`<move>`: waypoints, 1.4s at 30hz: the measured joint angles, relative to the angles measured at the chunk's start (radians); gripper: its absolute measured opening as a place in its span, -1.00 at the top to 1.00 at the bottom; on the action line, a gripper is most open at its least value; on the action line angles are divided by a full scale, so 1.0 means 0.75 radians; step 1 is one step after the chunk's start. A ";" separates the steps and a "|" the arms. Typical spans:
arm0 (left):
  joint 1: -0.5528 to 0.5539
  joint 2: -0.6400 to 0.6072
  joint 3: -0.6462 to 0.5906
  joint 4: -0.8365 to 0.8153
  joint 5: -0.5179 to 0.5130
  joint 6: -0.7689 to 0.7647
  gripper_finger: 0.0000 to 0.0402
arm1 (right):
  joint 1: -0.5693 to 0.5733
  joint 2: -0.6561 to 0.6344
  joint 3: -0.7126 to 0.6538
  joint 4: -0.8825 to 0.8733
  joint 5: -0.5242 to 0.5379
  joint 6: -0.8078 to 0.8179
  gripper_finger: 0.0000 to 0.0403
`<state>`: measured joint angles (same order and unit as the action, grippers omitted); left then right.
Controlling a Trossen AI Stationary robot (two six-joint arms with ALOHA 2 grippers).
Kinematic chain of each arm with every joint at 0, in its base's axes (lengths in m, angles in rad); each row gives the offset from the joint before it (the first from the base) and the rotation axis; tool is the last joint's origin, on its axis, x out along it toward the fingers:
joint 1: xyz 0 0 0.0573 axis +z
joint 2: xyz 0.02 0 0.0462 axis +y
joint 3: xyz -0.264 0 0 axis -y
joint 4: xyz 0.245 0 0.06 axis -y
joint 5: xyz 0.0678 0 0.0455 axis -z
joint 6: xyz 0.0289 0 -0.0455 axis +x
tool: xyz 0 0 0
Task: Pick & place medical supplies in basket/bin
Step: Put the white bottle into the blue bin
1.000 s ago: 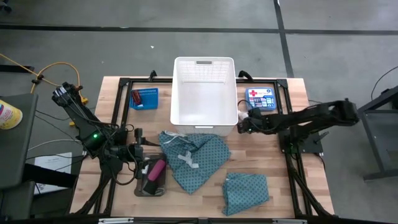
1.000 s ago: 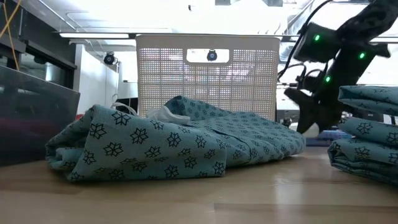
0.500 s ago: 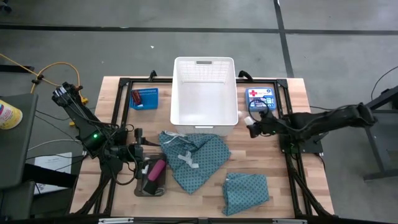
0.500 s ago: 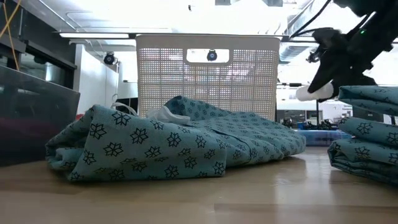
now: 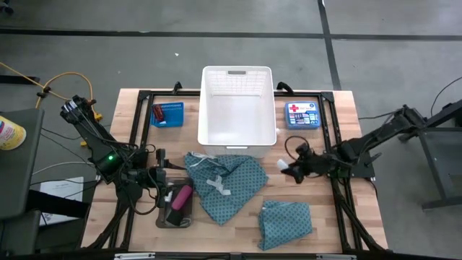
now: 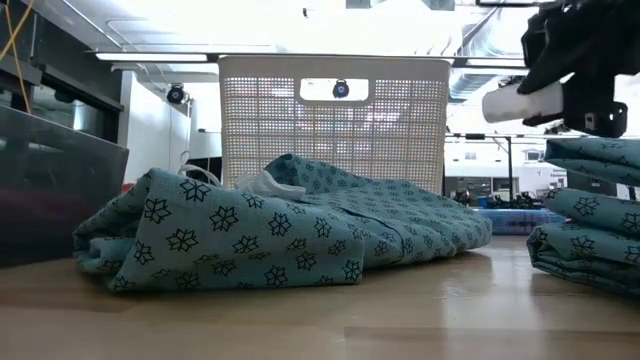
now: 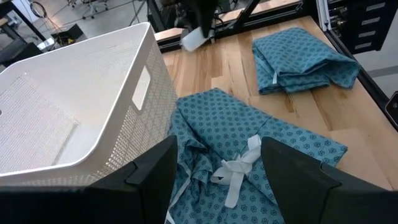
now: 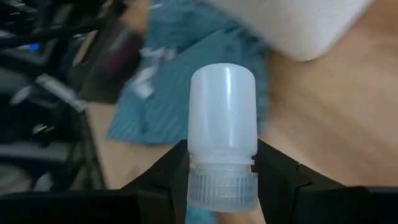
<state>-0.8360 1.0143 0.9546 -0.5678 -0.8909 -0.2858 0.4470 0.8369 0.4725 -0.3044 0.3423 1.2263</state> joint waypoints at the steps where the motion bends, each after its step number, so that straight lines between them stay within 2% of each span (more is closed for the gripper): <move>1: 0.000 0.000 0.000 0.000 0.000 0.000 -0.11 | 0.026 0.025 0.001 0.038 0.000 0.000 0.34; 8: 0.000 0.000 0.000 0.000 0.001 -0.001 -0.11 | 0.170 0.218 0.000 0.236 0.003 0.014 0.34; 16: 0.000 0.000 0.000 0.001 0.001 -0.005 -0.11 | 0.162 0.386 0.019 0.476 -0.042 -0.065 0.34; 23: 0.000 0.000 0.000 0.001 0.001 -0.004 -0.11 | 0.079 0.612 0.333 0.473 -0.133 -0.338 0.34; 33: 0.000 0.000 0.000 0.001 0.001 -0.004 -0.11 | -0.046 0.934 0.870 0.315 -0.211 -0.724 0.34; 38: 0.000 0.000 0.000 0.001 0.001 -0.004 -0.11 | -0.112 1.039 1.021 0.310 -0.278 -0.836 0.34; 42: 0.000 0.000 0.000 0.001 0.001 -0.004 -0.11 | -0.160 1.073 1.055 0.309 -0.322 -0.876 0.34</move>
<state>-0.8360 1.0142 0.9546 -0.5671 -0.8903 -0.2886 0.3272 1.6418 1.2634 -0.0729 0.1010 0.5690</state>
